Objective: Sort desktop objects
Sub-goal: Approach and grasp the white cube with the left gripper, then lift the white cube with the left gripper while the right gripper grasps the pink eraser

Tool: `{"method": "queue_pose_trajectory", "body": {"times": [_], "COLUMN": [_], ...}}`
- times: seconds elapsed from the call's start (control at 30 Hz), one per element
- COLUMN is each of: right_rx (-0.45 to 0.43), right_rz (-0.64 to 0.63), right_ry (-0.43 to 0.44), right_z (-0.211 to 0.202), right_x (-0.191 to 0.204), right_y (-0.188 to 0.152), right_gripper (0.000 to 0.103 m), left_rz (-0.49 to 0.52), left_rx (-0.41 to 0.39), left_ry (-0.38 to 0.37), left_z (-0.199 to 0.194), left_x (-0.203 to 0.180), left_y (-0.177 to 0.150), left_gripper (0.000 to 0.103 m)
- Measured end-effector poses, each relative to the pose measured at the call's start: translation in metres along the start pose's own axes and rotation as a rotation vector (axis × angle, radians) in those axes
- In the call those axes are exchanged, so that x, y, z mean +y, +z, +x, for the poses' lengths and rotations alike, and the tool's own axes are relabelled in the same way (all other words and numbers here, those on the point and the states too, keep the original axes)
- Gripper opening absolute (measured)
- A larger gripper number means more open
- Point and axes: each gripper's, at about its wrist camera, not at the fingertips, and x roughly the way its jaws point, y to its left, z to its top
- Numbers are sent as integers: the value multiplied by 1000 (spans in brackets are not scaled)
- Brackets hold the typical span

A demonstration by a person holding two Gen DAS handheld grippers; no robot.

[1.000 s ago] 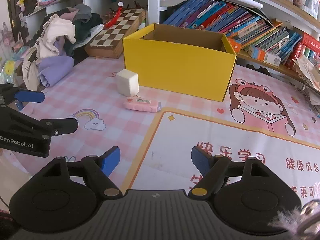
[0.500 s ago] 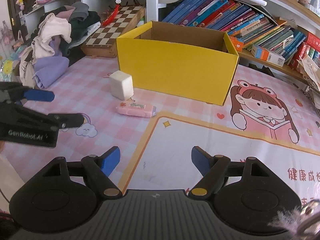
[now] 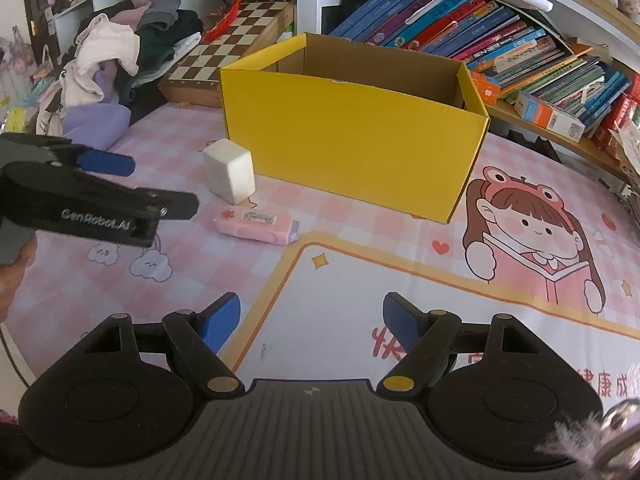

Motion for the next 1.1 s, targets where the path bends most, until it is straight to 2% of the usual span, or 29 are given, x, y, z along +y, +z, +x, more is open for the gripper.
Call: {"method": "queue_pose_trajectory", "body": {"times": [0.47,0.57,0.63,0.7,0.83,1.1], "right_rx": [40,43,43,41,39,35], "right_rz": [-60,-67,-72,-78,-87,-87], "right_ry": [55,59,62,67,80,109], "right_z": [29,32,33,33,37,53], "right_x": [-3,-4,-5,-6,-5,3], "right_y": [14,15,16,16,18,28], "right_gripper": [78,78,78,78,78,78], "left_rz": [-6,-3,-9,-18,-40,-116], "left_rx": [18,28,41,48,34,18], "left_ry": [6,8,1,-5,-7,6], "left_z": [46,56,61,64,59,25], "left_x": [-2,-5,-3,-1,6,24], "left_y": [25,29,30,31,30,21], "left_gripper": [88,71,52,42,35,33]}}
